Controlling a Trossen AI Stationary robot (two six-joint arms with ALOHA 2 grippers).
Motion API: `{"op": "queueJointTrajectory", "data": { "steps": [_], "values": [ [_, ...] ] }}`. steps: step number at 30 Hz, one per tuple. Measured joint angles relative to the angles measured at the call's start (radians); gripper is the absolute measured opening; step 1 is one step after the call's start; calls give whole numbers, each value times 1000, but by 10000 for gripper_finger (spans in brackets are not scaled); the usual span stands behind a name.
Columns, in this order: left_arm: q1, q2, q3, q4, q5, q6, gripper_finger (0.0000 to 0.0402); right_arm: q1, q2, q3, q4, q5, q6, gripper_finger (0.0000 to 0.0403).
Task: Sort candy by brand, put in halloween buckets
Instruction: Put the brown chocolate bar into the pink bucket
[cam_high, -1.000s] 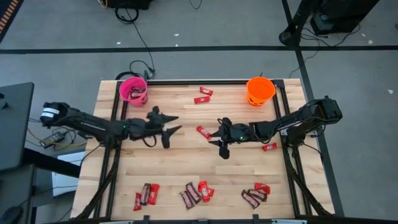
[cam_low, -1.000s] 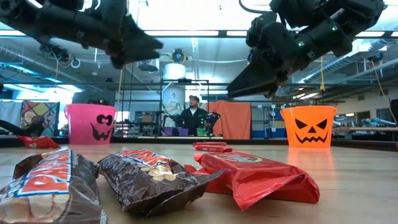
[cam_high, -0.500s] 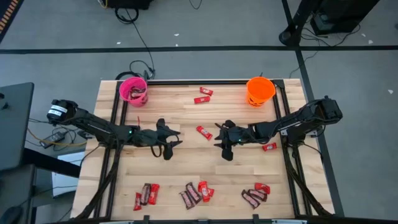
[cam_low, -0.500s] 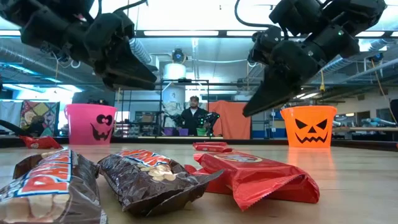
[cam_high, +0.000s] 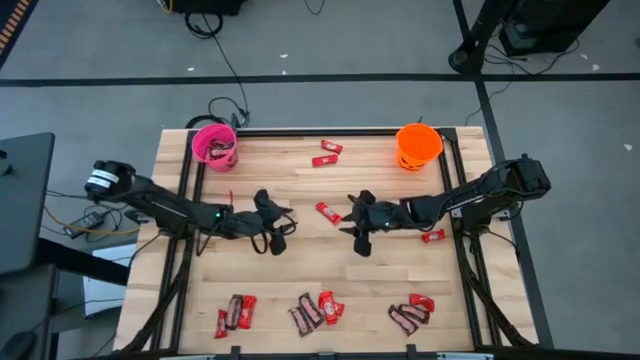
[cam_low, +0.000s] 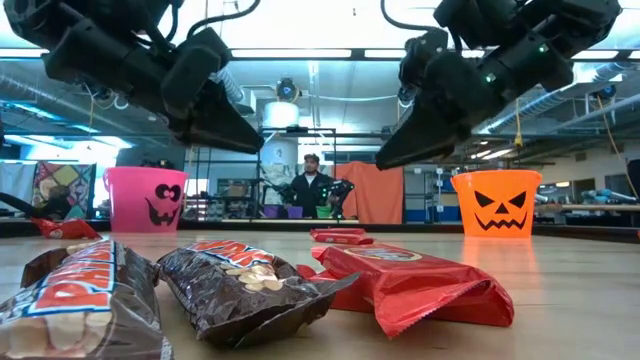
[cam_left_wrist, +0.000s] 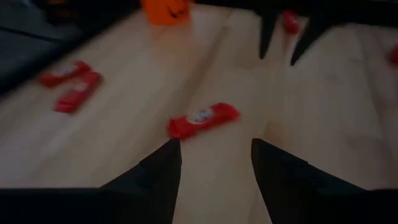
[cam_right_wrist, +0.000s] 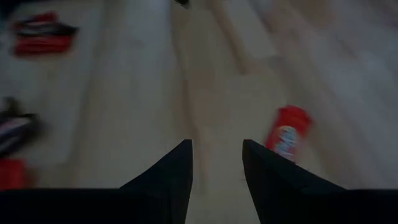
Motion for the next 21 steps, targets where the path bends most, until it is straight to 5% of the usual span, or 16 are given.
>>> {"op": "queueJointTrajectory", "data": {
  "steps": [5,21],
  "values": [
    [-3,37,-1,-33,65,-41,198,15,0,0,60,-64,-20,152],
    [-2,46,-1,-133,74,-153,197,15,0,0,112,16,-2,152]
  ]
}}
